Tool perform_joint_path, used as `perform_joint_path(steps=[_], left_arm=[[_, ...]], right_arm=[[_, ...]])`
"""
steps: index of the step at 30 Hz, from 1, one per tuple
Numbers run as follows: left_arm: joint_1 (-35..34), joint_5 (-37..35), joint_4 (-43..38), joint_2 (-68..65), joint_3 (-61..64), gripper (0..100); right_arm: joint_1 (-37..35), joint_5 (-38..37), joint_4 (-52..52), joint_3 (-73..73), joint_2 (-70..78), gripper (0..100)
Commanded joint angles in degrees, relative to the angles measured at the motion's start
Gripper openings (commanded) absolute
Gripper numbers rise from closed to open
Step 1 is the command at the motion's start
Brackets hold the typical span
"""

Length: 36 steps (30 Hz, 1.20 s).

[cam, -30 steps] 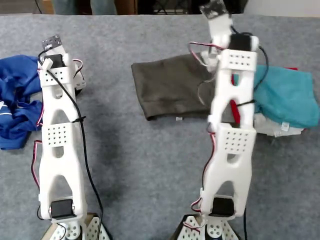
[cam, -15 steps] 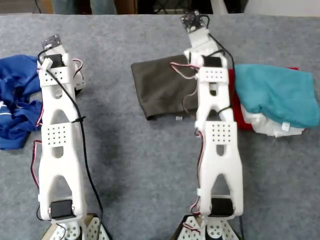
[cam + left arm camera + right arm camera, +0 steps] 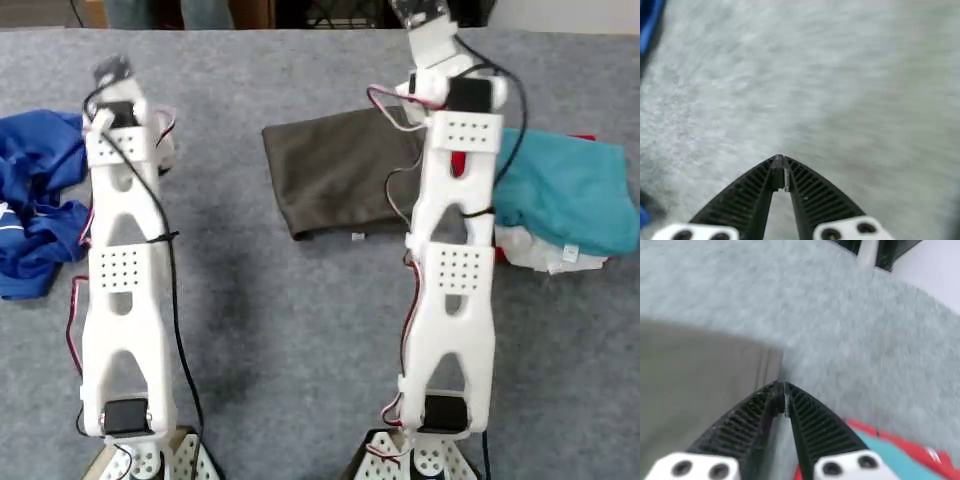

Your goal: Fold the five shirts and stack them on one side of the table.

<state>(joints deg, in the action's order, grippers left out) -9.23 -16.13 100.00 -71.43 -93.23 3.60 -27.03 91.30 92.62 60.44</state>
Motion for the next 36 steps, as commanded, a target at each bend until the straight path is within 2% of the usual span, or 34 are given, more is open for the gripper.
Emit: perform_joint_path(steps=[1,4,9,14,21,24,27,33,36], left_arm=[[7.4,0.0,1.0,13.0,-1.6,3],[14.5,0.0,0.7,18.3,-1.7,3],[23.9,0.2,-3.1,15.6,2.2,3],[24.3,-0.1,-11.2,9.3,8.1,3],[24.0,-0.4,-15.4,0.7,9.7,3],[23.4,-1.7,-17.4,-0.6,9.0,3],[21.8,-1.7,-17.6,-0.9,7.6,3],[19.7,-1.7,-17.5,-0.6,4.4,3],[19.7,-1.7,-14.3,-0.5,0.8,3]], right_arm=[[-0.2,2.1,10.1,0.7,-11.5,1.5],[2.7,9.4,10.3,-5.8,-17.2,1.5],[2.6,16.6,10.0,-34.7,-31.3,1.5],[-0.7,19.9,5.5,-61.9,-39.6,1.5],[1.1,20.5,-14.6,-82.5,-35.0,1.5],[4.7,18.5,-18.5,-84.5,-30.7,1.5],[6.2,17.0,-16.8,-81.7,-28.4,1.5],[3.7,17.8,1.7,-64.3,-29.1,1.5],[3.6,17.8,9.9,-54.5,-29.3,1.5]])
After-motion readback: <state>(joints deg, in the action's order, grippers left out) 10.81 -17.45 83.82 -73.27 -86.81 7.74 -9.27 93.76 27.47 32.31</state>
